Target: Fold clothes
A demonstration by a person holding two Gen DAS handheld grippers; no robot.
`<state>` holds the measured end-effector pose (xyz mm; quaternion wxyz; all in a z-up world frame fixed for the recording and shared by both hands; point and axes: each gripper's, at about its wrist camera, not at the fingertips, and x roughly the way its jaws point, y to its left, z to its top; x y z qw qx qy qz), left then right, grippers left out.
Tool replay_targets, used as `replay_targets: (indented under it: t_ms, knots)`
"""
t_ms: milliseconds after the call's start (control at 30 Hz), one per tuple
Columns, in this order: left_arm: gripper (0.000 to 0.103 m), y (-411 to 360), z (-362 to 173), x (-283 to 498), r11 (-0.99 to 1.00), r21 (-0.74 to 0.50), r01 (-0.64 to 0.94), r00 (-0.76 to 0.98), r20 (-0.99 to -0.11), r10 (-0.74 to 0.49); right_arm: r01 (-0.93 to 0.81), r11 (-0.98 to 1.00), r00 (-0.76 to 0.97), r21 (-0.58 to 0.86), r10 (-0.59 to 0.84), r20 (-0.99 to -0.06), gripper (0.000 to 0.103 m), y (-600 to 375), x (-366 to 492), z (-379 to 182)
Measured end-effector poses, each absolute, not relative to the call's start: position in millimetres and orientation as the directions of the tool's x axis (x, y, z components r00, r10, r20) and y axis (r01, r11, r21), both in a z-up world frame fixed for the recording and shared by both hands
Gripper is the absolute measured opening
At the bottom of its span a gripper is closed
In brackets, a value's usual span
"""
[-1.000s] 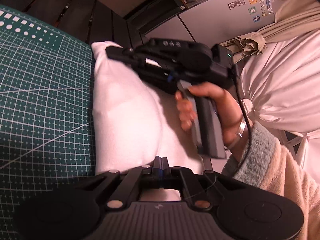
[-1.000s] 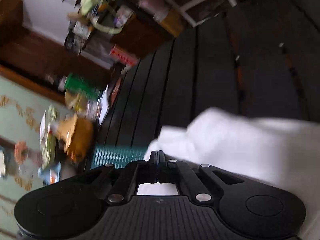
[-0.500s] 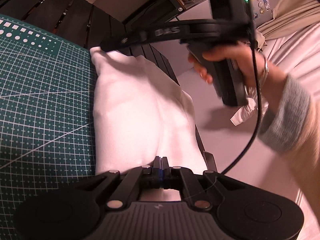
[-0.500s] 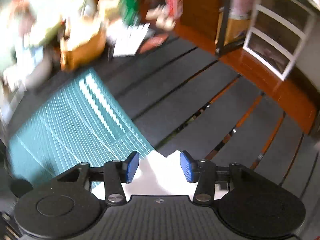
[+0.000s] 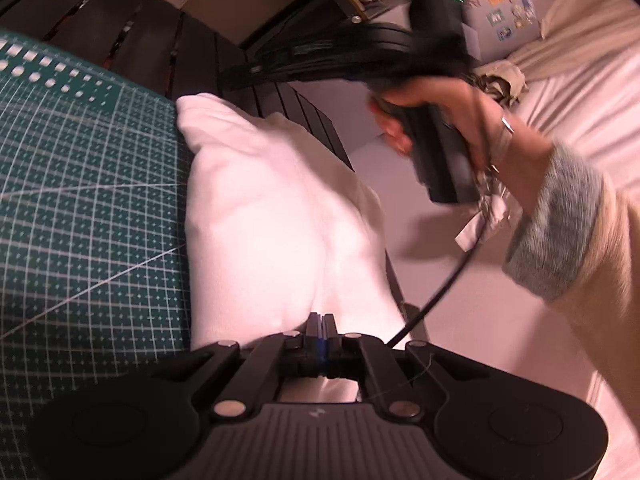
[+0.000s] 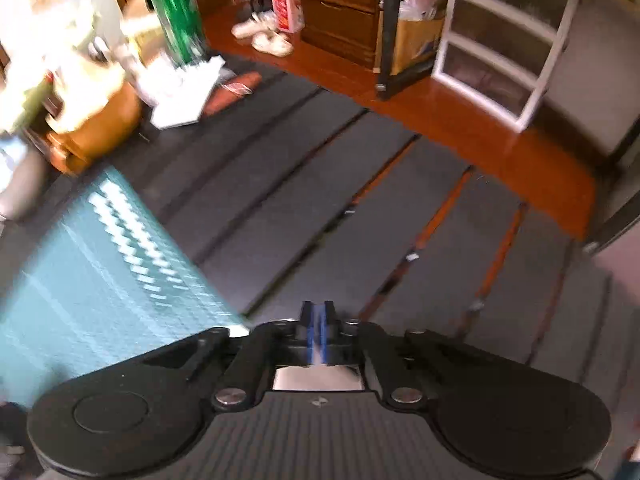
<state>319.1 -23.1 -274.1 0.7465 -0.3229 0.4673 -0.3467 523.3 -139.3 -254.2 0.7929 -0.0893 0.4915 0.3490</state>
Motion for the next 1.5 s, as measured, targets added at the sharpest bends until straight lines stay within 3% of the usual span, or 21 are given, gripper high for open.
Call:
replay_targets:
  t_ms: [33,133,233,300,400,467,567,600,667,733,833,967,1000,1067,1133,1200,1333,1500]
  knots:
    - [0.004,-18.2,-269.7,315.9,0.548,-0.809,0.211,0.326,-0.471,-0.820,-0.615,0.751,0.286,0.239,0.495,-0.821,0.023,-149.3,513.7,-244.5]
    - [0.014,5.2,-269.4,299.3,0.545,-0.809,0.218,0.336,-0.462,-0.821,-0.512,0.764,0.310,0.391,0.590,-0.746,0.027,-191.5,478.6,-222.3]
    - [0.015,22.3,-271.6,284.8,0.538,-0.820,0.195,0.343,-0.457,-0.821,-0.350,0.721,0.320,0.599,0.692,-0.647,0.036,-233.4,436.1,-227.2]
    - [0.015,27.1,-273.7,279.7,0.547,-0.815,0.191,0.338,-0.469,-0.816,-0.246,0.663,0.320,0.708,0.745,-0.586,0.036,-257.3,395.7,-246.1]
    - [0.014,21.5,-269.3,275.4,0.588,-0.776,0.227,0.332,-0.506,-0.796,-0.135,0.703,0.323,0.698,0.697,-0.640,0.036,-280.6,341.7,-279.6]
    - [0.014,13.3,-264.7,270.8,0.647,-0.711,0.275,0.318,-0.568,-0.759,-0.081,0.725,0.323,0.684,0.668,-0.670,0.024,-293.2,310.4,-297.7]
    - [0.014,-2.0,-255.9,259.4,0.731,-0.561,0.388,0.314,-0.665,-0.678,-0.064,0.754,0.350,0.654,0.630,-0.693,0.019,-303.7,273.9,-303.8]
    - [0.014,-4.1,-251.3,255.1,0.745,-0.529,0.407,0.328,-0.676,-0.659,-0.063,0.744,0.379,0.665,0.634,-0.674,0.020,-306.5,264.7,-299.2]
    - [0.019,-8.5,-242.1,246.3,0.770,-0.461,0.442,0.357,-0.697,-0.622,-0.089,0.717,0.473,0.691,0.641,-0.604,0.033,-299.9,245.7,-286.6]
    - [0.029,-15.2,-240.1,246.1,0.775,-0.439,0.454,0.370,-0.698,-0.613,-0.124,0.695,0.544,0.708,0.644,-0.538,0.033,-288.0,231.9,-276.9]
    - [0.031,-22.9,-238.8,241.4,0.793,-0.394,0.466,0.385,-0.716,-0.582,-0.094,0.705,0.562,0.703,0.620,-0.547,0.033,-268.6,232.1,-290.9]
    - [0.033,1.6,-238.5,227.7,0.818,-0.420,0.394,0.392,-0.728,-0.563,0.003,0.717,0.548,0.697,0.581,-0.601,0.031,-272.6,225.0,-317.8]
    - [0.036,12.0,-237.2,223.3,0.827,-0.422,0.371,0.407,-0.727,-0.554,0.030,0.681,0.573,0.732,0.589,-0.571,0.032,-286.6,213.0,-319.0]
    - [0.043,29.8,-237.7,220.1,0.835,-0.455,0.310,0.438,-0.711,-0.550,0.073,0.616,0.627,0.784,0.583,-0.517,0.043,-303.4,198.9,-319.7]
    - [0.044,45.8,-240.0,222.3,0.814,-0.528,0.243,0.456,-0.678,-0.576,0.126,0.478,0.691,0.869,0.586,-0.423,0.054,-320.8,181.3,-325.5]
    - [0.045,55.1,-248.8,230.8,0.781,-0.604,0.159,0.454,-0.657,-0.601,0.168,0.356,0.738,0.919,0.573,-0.357,0.054,-330.0,169.5,-334.3]
    - [0.045,55.1,-263.4,246.3,0.728,-0.682,0.071,0.418,-0.642,-0.643,0.278,0.393,0.741,0.877,0.493,-0.456,0.056,-328.8,170.1,-341.1]
    - [0.045,49.2,-271.2,262.9,0.702,-0.710,0.045,0.411,-0.628,-0.661,0.268,0.454,0.736,0.850,0.472,-0.485,0.055,-322.6,192.2,-340.1]
